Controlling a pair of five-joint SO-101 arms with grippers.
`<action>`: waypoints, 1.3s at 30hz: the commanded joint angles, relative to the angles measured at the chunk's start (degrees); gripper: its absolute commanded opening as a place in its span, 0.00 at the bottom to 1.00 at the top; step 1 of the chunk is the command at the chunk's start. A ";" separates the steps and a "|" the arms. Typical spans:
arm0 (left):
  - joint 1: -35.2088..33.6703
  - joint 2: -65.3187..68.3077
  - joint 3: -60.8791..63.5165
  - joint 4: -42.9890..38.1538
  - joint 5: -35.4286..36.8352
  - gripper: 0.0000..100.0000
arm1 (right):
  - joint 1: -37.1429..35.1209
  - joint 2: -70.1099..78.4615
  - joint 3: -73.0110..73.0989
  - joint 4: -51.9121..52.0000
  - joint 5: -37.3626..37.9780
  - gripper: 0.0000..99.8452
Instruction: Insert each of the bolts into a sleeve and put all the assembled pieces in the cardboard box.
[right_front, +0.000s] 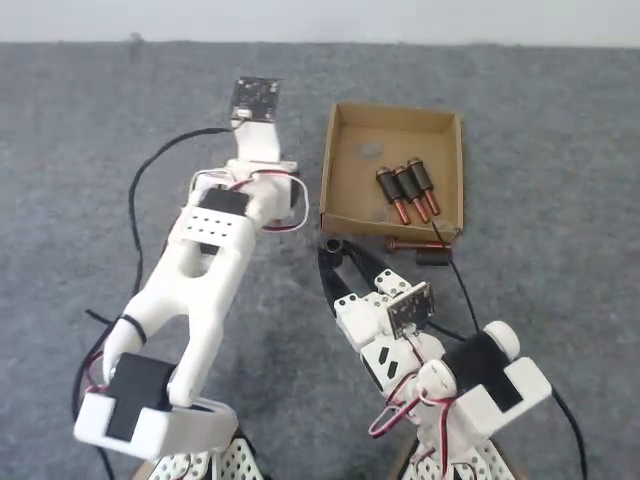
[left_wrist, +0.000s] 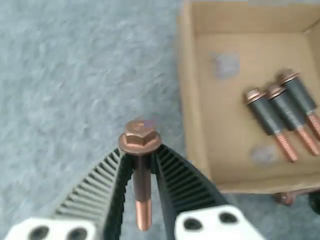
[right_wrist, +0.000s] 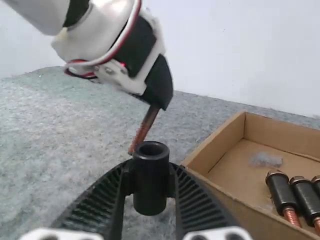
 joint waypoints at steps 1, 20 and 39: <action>2.29 -3.78 -3.74 -2.90 0.70 0.01 | -0.22 0.31 0.09 -0.48 -0.62 0.01; 7.74 -23.74 22.81 -35.69 0.70 0.01 | -0.22 1.27 -0.79 -0.31 -0.62 0.01; 14.15 -59.08 33.54 -11.52 0.88 0.01 | -0.13 1.27 -0.79 -0.66 -0.62 0.01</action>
